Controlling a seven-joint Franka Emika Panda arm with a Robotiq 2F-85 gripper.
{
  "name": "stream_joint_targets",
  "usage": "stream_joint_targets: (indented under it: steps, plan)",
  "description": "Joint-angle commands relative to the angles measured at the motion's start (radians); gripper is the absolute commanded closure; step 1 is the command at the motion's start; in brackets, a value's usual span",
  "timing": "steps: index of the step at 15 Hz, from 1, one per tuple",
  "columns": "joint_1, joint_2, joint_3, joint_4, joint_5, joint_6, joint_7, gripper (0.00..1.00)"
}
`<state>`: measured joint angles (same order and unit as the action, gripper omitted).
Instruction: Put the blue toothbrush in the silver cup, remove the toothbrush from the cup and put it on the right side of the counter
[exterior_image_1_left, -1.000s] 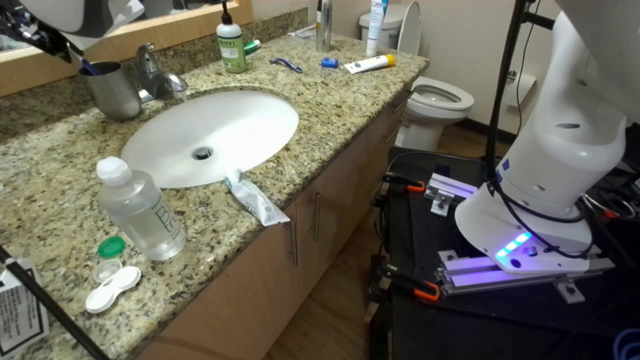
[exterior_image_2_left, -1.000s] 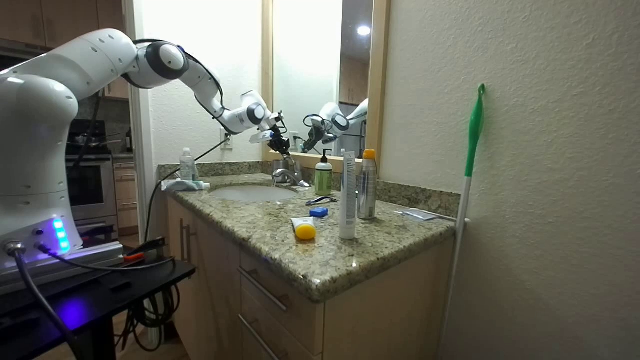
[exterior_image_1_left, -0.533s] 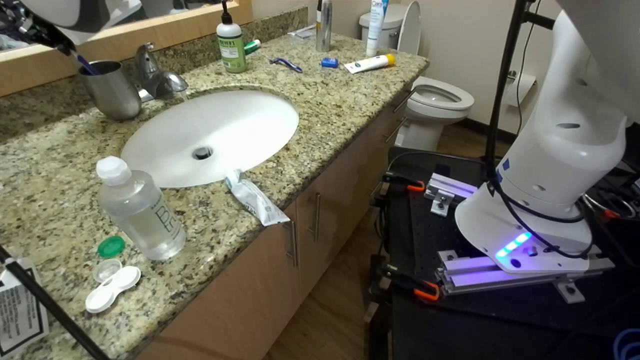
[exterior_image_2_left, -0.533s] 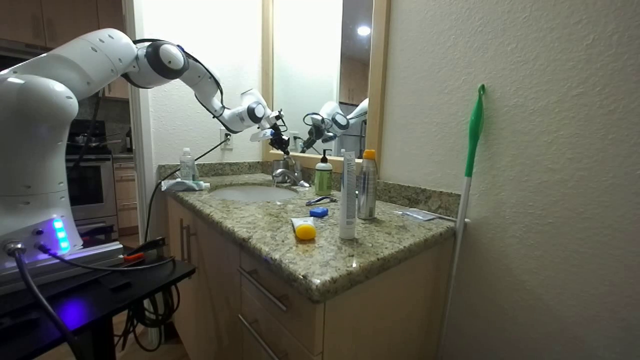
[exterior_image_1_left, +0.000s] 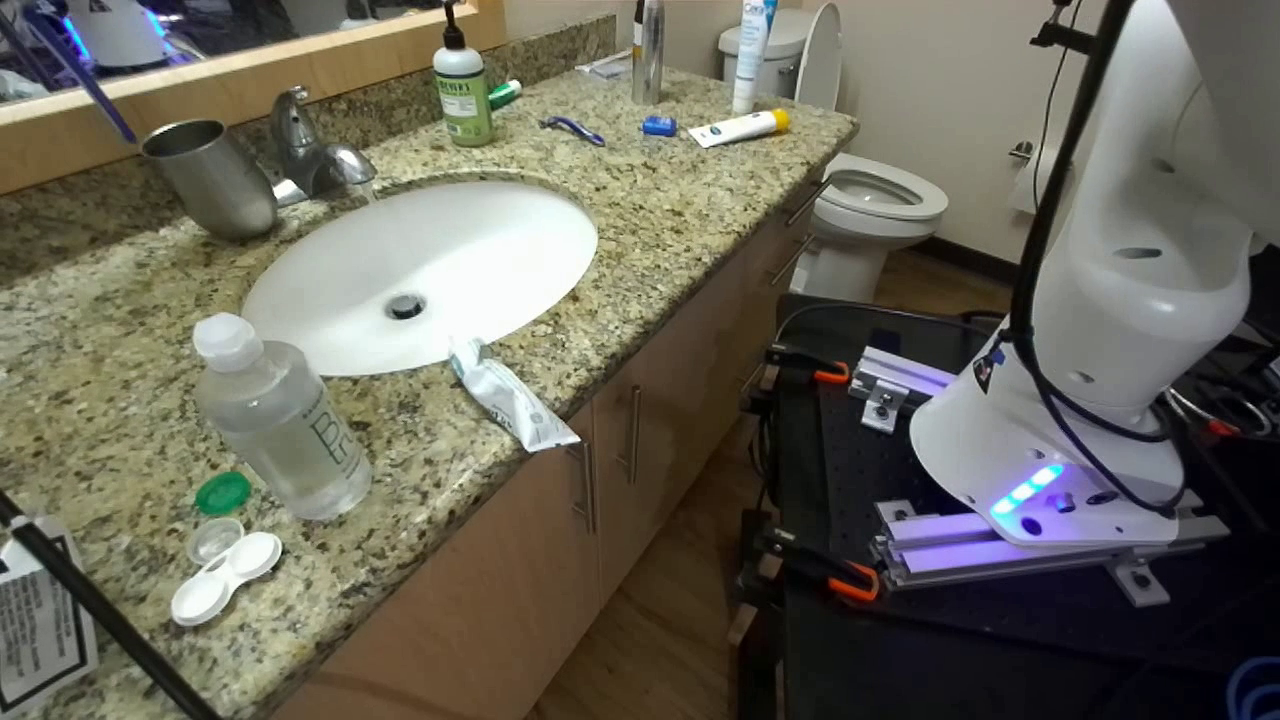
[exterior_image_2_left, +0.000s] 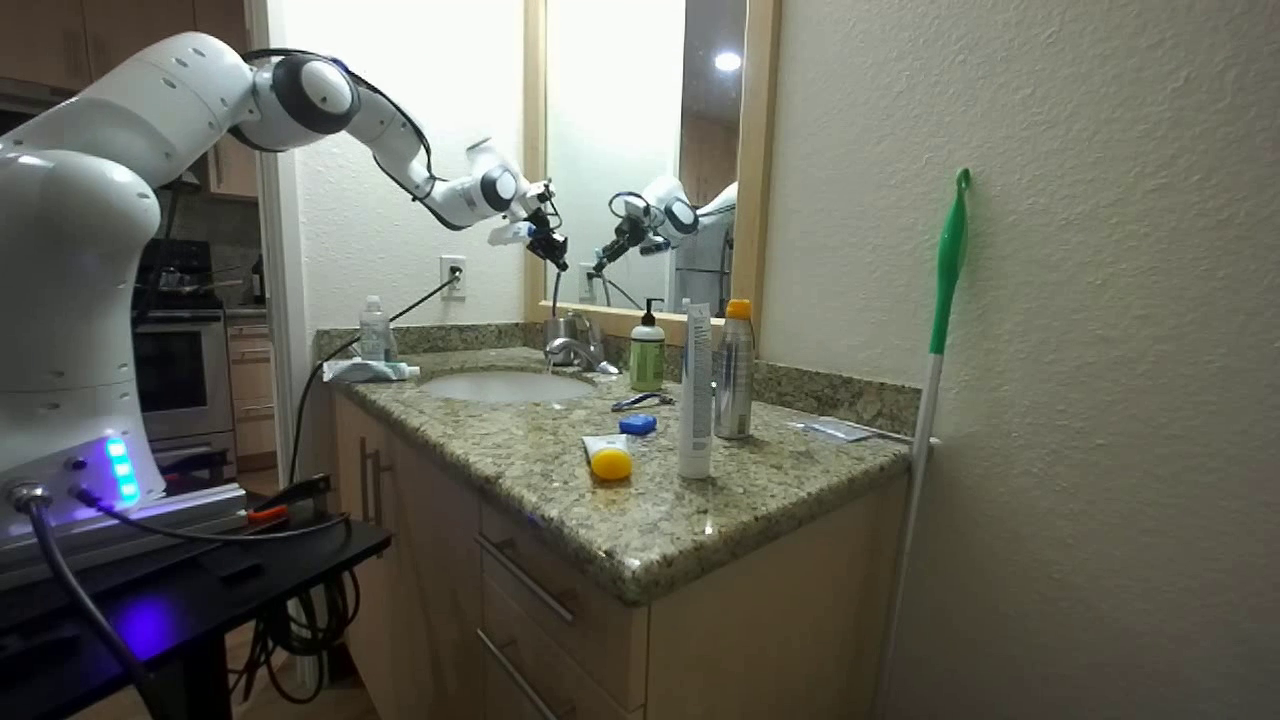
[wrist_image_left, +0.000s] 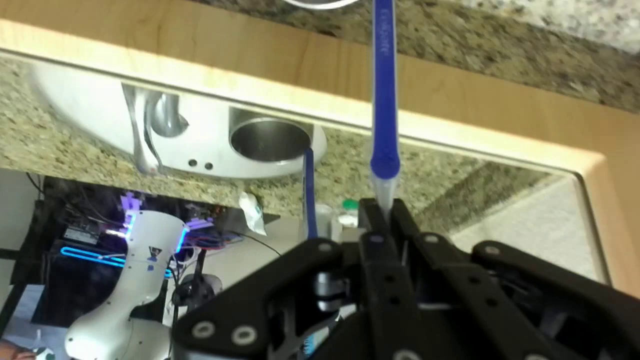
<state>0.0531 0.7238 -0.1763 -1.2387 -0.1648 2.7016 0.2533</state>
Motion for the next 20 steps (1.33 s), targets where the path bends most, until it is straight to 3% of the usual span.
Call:
stream_joint_targets:
  steps: [1, 7, 12, 16, 20]
  plan:
    - [0.005, -0.202, 0.068, -0.135, 0.077, -0.038, -0.01, 0.98]
    - [-0.048, -0.527, 0.121, -0.326, 0.277, -0.28, 0.021, 0.98]
    - [-0.142, -0.746, 0.07, -0.469, 0.461, -0.531, 0.005, 0.98]
    - [-0.225, -0.855, -0.021, -0.592, 0.427, -0.705, 0.046, 0.98]
    - [-0.325, -0.884, -0.115, -0.705, 0.36, -0.75, 0.076, 0.98]
